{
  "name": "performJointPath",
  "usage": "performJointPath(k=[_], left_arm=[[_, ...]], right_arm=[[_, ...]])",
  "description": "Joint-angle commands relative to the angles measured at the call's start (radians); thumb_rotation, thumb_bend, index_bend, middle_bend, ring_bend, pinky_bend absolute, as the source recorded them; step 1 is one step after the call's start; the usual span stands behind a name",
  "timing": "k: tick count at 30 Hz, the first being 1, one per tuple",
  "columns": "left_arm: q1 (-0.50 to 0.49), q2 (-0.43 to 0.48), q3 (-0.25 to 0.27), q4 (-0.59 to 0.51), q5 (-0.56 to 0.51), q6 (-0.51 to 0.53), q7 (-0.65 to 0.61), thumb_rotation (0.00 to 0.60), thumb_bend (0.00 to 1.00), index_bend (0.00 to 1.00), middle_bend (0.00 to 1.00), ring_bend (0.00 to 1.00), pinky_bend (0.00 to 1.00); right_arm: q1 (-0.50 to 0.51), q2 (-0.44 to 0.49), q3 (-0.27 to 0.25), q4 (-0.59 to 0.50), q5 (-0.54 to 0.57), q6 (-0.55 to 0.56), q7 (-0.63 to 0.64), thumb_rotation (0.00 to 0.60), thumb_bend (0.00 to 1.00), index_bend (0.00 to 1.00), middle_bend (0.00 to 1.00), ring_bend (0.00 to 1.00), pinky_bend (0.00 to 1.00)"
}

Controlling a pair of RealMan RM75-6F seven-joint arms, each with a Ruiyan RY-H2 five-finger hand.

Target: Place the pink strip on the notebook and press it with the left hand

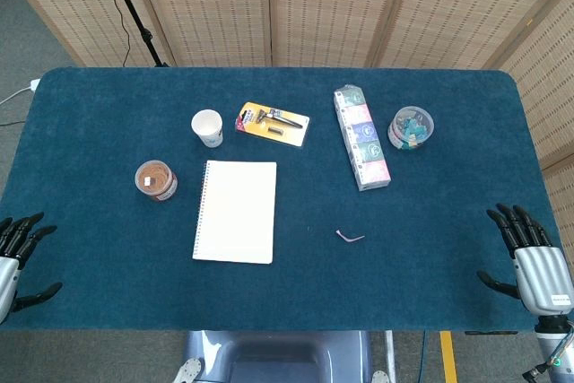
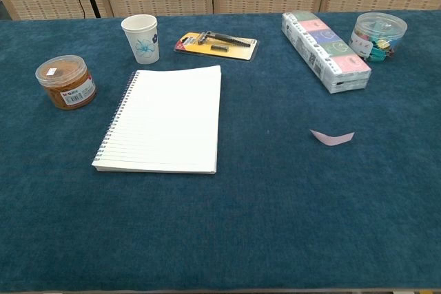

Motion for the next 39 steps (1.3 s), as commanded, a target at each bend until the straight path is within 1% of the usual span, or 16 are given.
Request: performJointPath(k=[1, 7, 12, 17, 21, 23, 26, 30, 34, 37, 39], left_arm=[[0.004, -0.006, 0.000, 0.005, 0.003, 0.017, 0.005, 0.600, 0.00, 0.00, 0.00, 0.00, 0.00], [0.006, 0.000, 0.008, 0.006, -0.002, 0.009, -0.001, 0.600, 0.00, 0.00, 0.00, 0.00, 0.00], [0.009, 0.007, 0.013, 0.010, 0.003, 0.015, -0.015, 0.600, 0.00, 0.00, 0.00, 0.00, 0.00], [0.011, 0.011, 0.015, 0.011, 0.016, 0.027, -0.030, 0.600, 0.00, 0.00, 0.00, 0.00, 0.00], [0.014, 0.013, 0.017, 0.016, 0.027, 0.039, -0.040, 0.600, 0.00, 0.00, 0.00, 0.00, 0.00], [0.016, 0.014, 0.019, 0.017, 0.030, 0.043, -0.043, 0.600, 0.00, 0.00, 0.00, 0.00, 0.00], [0.016, 0.016, 0.020, 0.018, 0.035, 0.045, -0.047, 0.600, 0.00, 0.00, 0.00, 0.00, 0.00], [0.015, 0.017, 0.020, 0.020, 0.033, 0.043, -0.051, 0.600, 0.00, 0.00, 0.00, 0.00, 0.00], [0.012, 0.019, 0.020, 0.018, 0.031, 0.039, -0.052, 0.600, 0.00, 0.00, 0.00, 0.00, 0.00], [0.010, 0.022, 0.021, 0.016, 0.030, 0.035, -0.053, 0.600, 0.00, 0.00, 0.00, 0.00, 0.00], [0.009, 0.024, 0.021, 0.017, 0.028, 0.033, -0.056, 0.600, 0.00, 0.00, 0.00, 0.00, 0.00]], right_arm=[[-0.008, 0.009, -0.003, -0.020, 0.002, -0.005, -0.021, 0.600, 0.00, 0.00, 0.00, 0.00, 0.00], [-0.001, -0.010, -0.003, -0.027, -0.016, -0.027, -0.015, 0.600, 0.00, 0.00, 0.00, 0.00, 0.00], [0.032, -0.046, -0.003, -0.043, -0.043, -0.079, -0.060, 0.600, 0.00, 0.02, 0.00, 0.00, 0.00], [0.079, -0.075, 0.010, -0.067, -0.068, -0.135, -0.095, 0.600, 0.00, 0.11, 0.00, 0.00, 0.00], [0.123, -0.114, 0.027, -0.083, -0.086, -0.177, -0.133, 0.600, 0.00, 0.22, 0.00, 0.00, 0.00], [0.148, -0.136, 0.031, -0.098, -0.088, -0.213, -0.142, 0.600, 0.00, 0.27, 0.00, 0.00, 0.00], [0.189, -0.173, 0.047, -0.116, -0.062, -0.278, -0.170, 0.600, 0.01, 0.33, 0.00, 0.00, 0.00], [0.214, -0.208, 0.062, -0.113, -0.029, -0.317, -0.213, 0.600, 0.10, 0.35, 0.00, 0.00, 0.00], [0.245, -0.264, 0.082, -0.100, 0.020, -0.363, -0.268, 0.600, 0.19, 0.37, 0.00, 0.00, 0.00], [0.262, -0.300, 0.093, -0.090, 0.055, -0.385, -0.289, 0.600, 0.22, 0.39, 0.00, 0.00, 0.00], [0.273, -0.321, 0.100, -0.079, 0.077, -0.399, -0.304, 0.600, 0.23, 0.39, 0.00, 0.00, 0.00]])
